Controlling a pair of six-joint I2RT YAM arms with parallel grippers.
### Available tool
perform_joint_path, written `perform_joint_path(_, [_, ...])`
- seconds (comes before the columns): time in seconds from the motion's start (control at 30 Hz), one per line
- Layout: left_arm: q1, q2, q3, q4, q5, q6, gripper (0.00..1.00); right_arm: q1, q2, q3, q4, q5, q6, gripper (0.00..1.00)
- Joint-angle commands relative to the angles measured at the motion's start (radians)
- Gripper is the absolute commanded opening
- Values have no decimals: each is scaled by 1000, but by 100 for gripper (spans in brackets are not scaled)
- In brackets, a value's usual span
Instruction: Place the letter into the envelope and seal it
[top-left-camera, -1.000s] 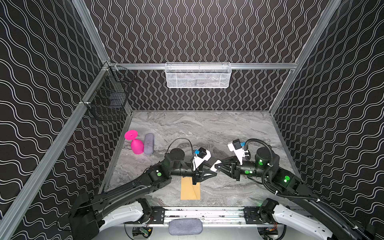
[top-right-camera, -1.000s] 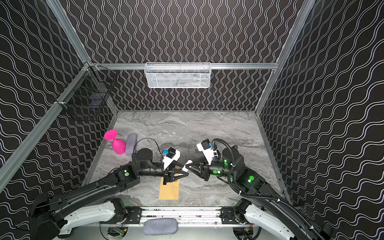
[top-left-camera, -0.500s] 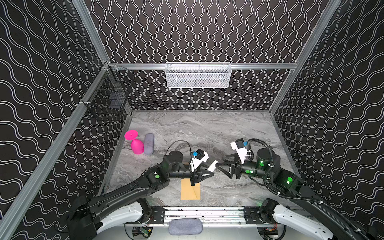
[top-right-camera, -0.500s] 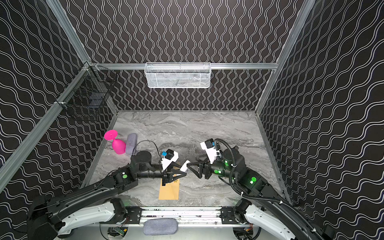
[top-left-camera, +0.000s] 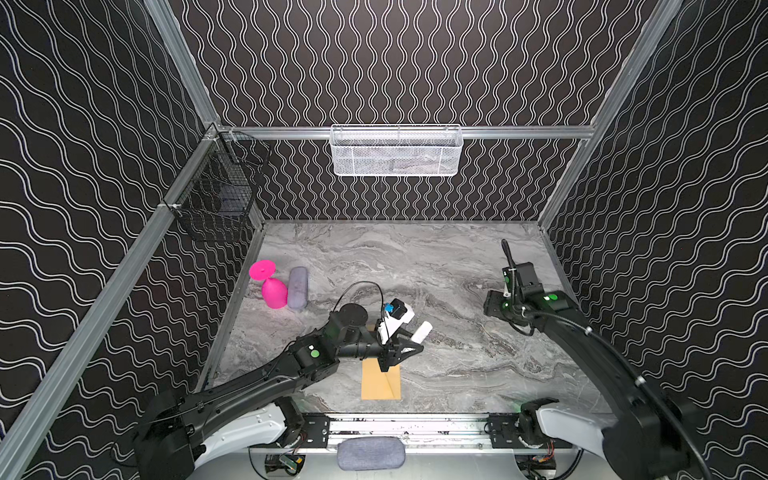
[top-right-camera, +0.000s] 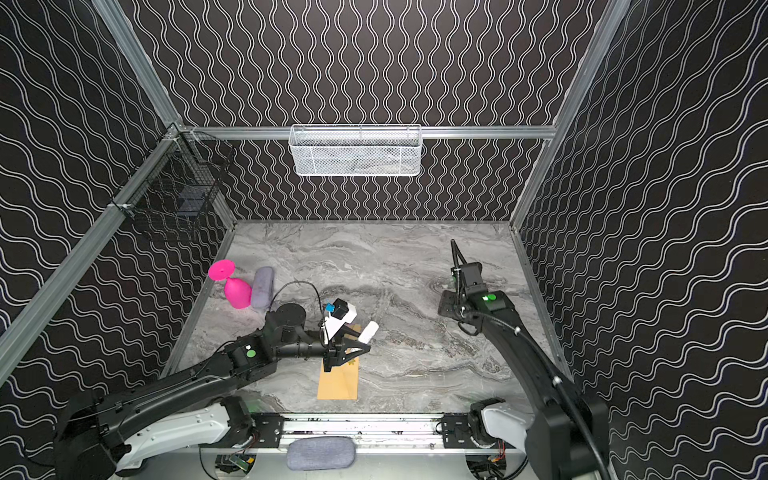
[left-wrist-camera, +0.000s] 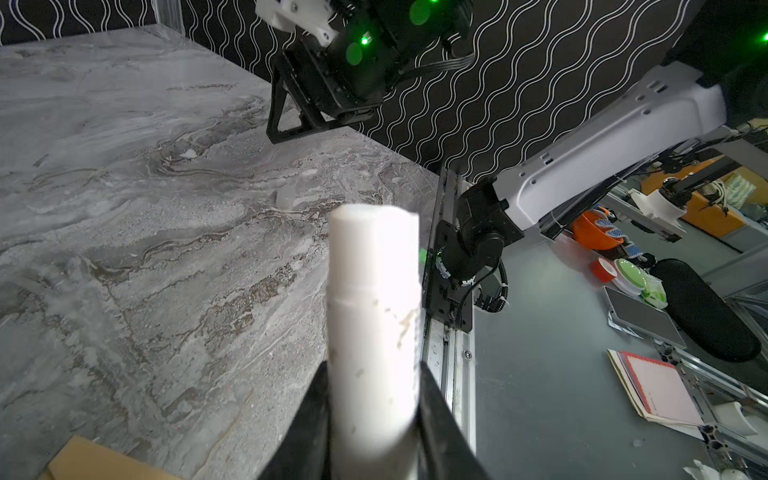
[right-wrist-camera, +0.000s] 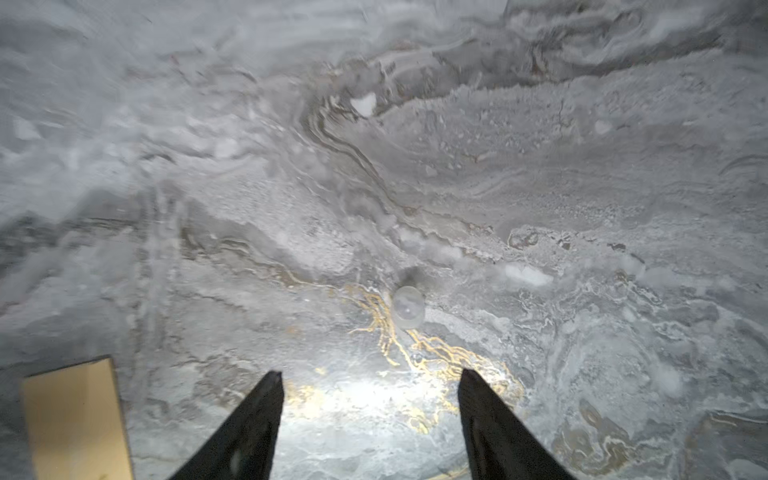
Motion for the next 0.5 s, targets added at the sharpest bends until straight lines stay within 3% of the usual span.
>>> perform_joint_path(0.0, [2,-6,-9,31,2,-22,0,-35,110,25,-32,-41,-54,67])
perform_joint_path(0.23, [2,-3,-23,56,15,-41,0,-48,261,33,22,-22,-91,65])
perform_joint_path(0.47, [2,-10,-27,57,9,-40,0,-48,339,53,50,-51,-106,57])
